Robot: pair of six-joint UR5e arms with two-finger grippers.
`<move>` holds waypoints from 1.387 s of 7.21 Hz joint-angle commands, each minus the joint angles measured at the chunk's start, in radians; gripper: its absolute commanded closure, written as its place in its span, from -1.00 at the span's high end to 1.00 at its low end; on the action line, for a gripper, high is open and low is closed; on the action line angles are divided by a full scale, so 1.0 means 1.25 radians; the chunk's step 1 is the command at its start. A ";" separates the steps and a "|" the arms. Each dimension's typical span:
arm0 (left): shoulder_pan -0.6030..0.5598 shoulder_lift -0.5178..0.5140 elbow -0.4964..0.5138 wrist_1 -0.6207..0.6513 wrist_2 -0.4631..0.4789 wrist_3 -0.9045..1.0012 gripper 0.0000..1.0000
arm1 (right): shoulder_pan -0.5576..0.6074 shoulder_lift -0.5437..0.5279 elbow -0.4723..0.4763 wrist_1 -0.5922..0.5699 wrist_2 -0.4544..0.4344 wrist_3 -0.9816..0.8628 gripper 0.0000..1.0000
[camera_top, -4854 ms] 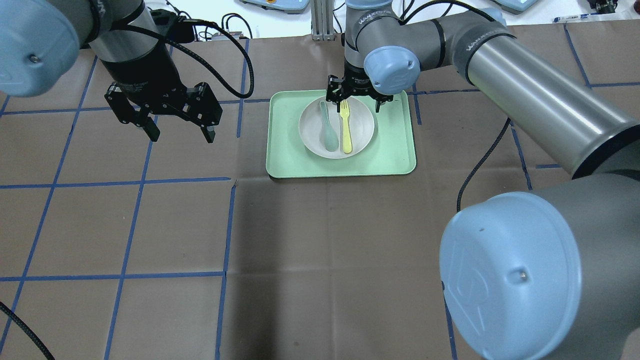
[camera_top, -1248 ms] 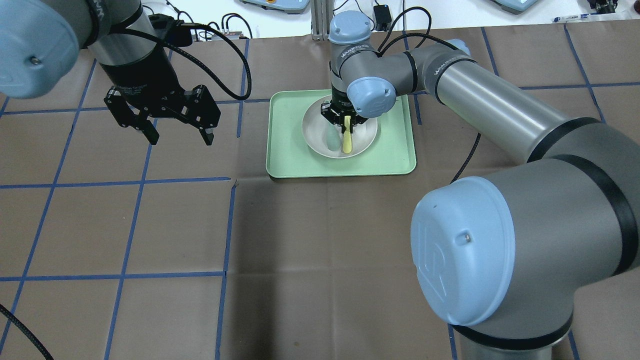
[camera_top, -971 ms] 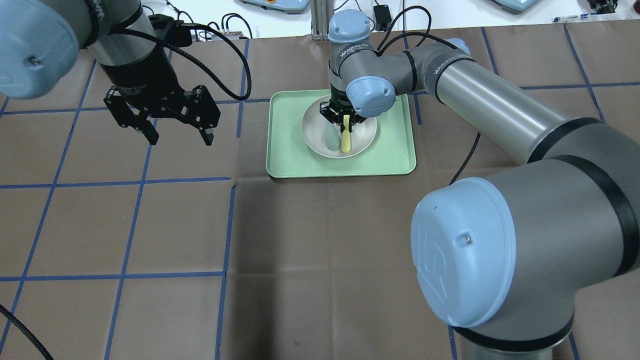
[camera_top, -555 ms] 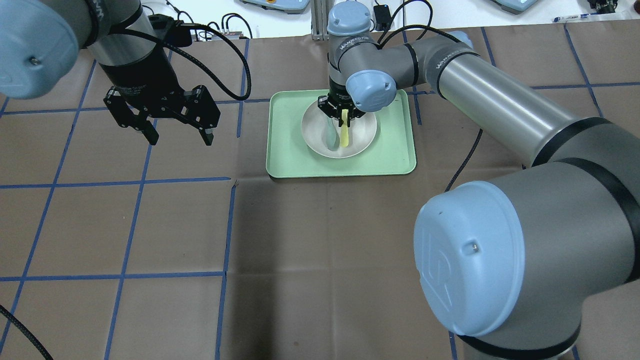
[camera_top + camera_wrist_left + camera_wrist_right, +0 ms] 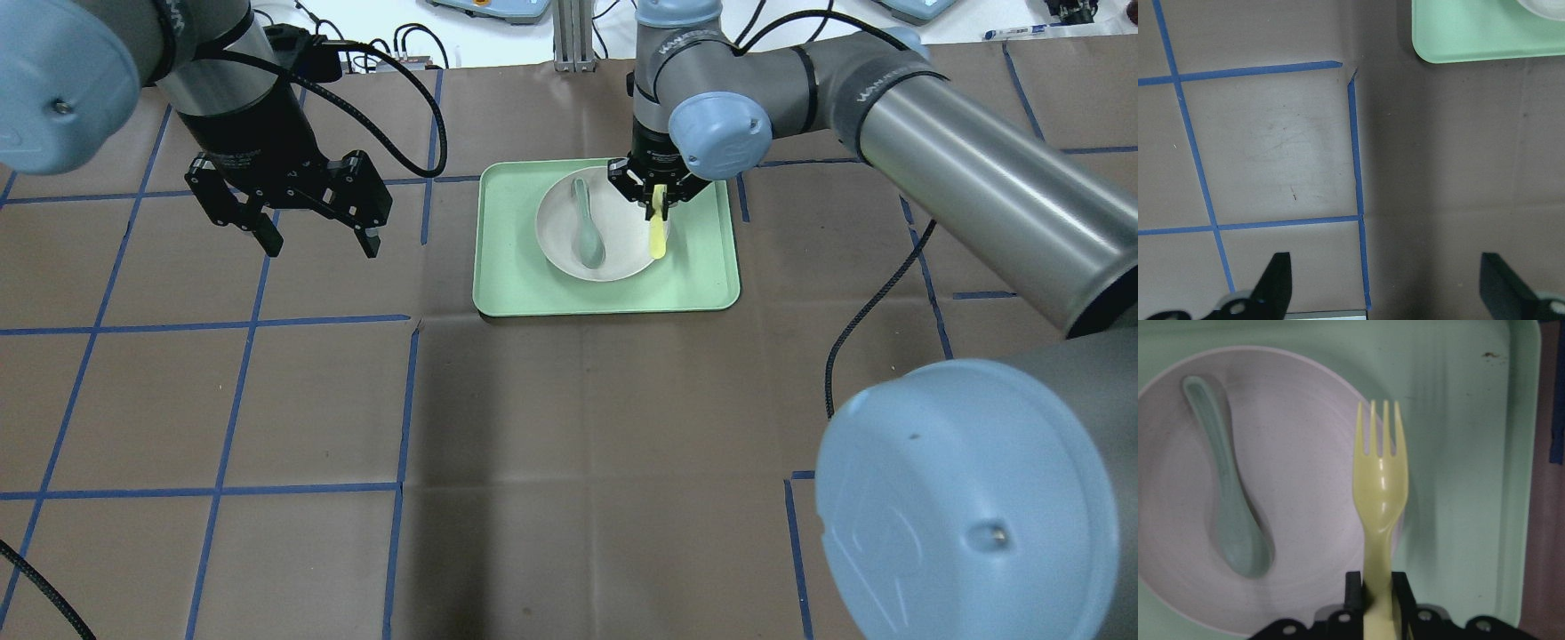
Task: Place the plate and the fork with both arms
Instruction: 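Lift the fork and lower it onto the tray beside the plate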
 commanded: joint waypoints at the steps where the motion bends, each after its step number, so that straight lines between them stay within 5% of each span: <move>1: 0.001 0.000 -0.001 0.001 0.000 -0.001 1.00 | -0.066 -0.033 0.074 -0.045 0.003 -0.076 -0.99; 5: 0.000 -0.010 0.013 0.000 -0.001 -0.001 1.00 | -0.062 0.069 0.071 -0.163 0.003 -0.063 -0.94; 6: 0.001 -0.013 0.013 0.001 0.000 -0.002 1.00 | -0.062 0.068 0.067 -0.162 0.002 -0.063 -0.69; 7: 0.000 -0.013 0.014 0.001 0.000 -0.002 1.00 | -0.064 0.066 0.066 -0.163 0.002 -0.063 0.79; 8: 0.001 -0.013 0.014 0.001 0.000 -0.002 1.00 | -0.064 0.063 0.066 -0.162 0.007 -0.064 1.00; 10: 0.001 -0.013 0.014 0.001 -0.001 -0.002 1.00 | -0.070 0.021 0.047 -0.138 0.010 -0.066 1.00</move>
